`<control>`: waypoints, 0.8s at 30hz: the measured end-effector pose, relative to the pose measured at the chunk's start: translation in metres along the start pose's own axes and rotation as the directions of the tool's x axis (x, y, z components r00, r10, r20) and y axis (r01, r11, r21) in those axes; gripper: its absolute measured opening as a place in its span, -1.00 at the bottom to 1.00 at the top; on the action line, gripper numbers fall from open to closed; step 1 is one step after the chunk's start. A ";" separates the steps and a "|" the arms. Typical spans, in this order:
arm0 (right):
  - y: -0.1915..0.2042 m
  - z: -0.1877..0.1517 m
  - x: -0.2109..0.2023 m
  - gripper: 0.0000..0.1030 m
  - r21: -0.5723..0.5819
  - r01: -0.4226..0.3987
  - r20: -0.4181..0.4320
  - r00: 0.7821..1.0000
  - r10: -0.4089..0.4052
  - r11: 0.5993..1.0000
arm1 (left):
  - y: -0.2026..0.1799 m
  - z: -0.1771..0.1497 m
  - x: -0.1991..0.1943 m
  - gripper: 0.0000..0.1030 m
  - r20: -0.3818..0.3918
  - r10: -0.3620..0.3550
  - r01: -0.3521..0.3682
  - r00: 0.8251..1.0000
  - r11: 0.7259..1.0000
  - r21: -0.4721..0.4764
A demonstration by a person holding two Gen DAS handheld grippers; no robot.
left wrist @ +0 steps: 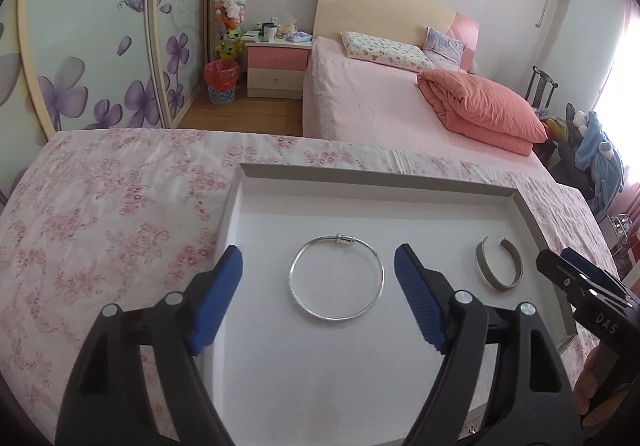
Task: Organize jewelry
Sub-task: 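Carry the cuff and bangle into the tray and open both grippers, then move the right gripper to the white pearl bracelet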
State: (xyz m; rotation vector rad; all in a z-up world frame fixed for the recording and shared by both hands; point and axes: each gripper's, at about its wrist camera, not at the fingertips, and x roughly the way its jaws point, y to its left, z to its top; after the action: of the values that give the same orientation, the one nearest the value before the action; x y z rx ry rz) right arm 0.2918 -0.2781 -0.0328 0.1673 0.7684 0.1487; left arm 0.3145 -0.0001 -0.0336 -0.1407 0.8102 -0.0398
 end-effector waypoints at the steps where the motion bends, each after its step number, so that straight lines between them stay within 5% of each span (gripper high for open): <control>1: 0.001 -0.001 -0.004 0.46 0.001 -0.002 0.005 1.000 0.002 1.000 | 0.002 -0.001 -0.004 0.49 0.004 0.002 -0.002 1.000 1.000 -0.001; 9: 0.004 -0.030 -0.051 0.46 -0.034 -0.009 0.042 0.999 0.010 0.999 | 0.013 -0.031 -0.058 0.57 0.067 0.034 -0.038 0.997 0.998 0.047; 19: 0.011 -0.110 -0.106 0.43 -0.112 -0.055 -0.008 0.998 0.055 0.992 | 0.037 -0.111 -0.129 0.64 0.105 0.030 -0.036 0.994 0.998 0.050; 24: 0.023 -0.148 -0.113 0.07 -0.155 -0.085 -0.059 0.995 0.077 0.984 | 0.044 -0.141 -0.134 0.64 0.082 0.076 -0.081 0.994 0.995 0.054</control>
State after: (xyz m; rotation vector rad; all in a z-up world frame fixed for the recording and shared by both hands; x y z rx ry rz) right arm 0.1063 -0.2635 -0.0569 0.0447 0.7998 0.2914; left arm 0.1189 0.0403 -0.0391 -0.0558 0.7333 0.0166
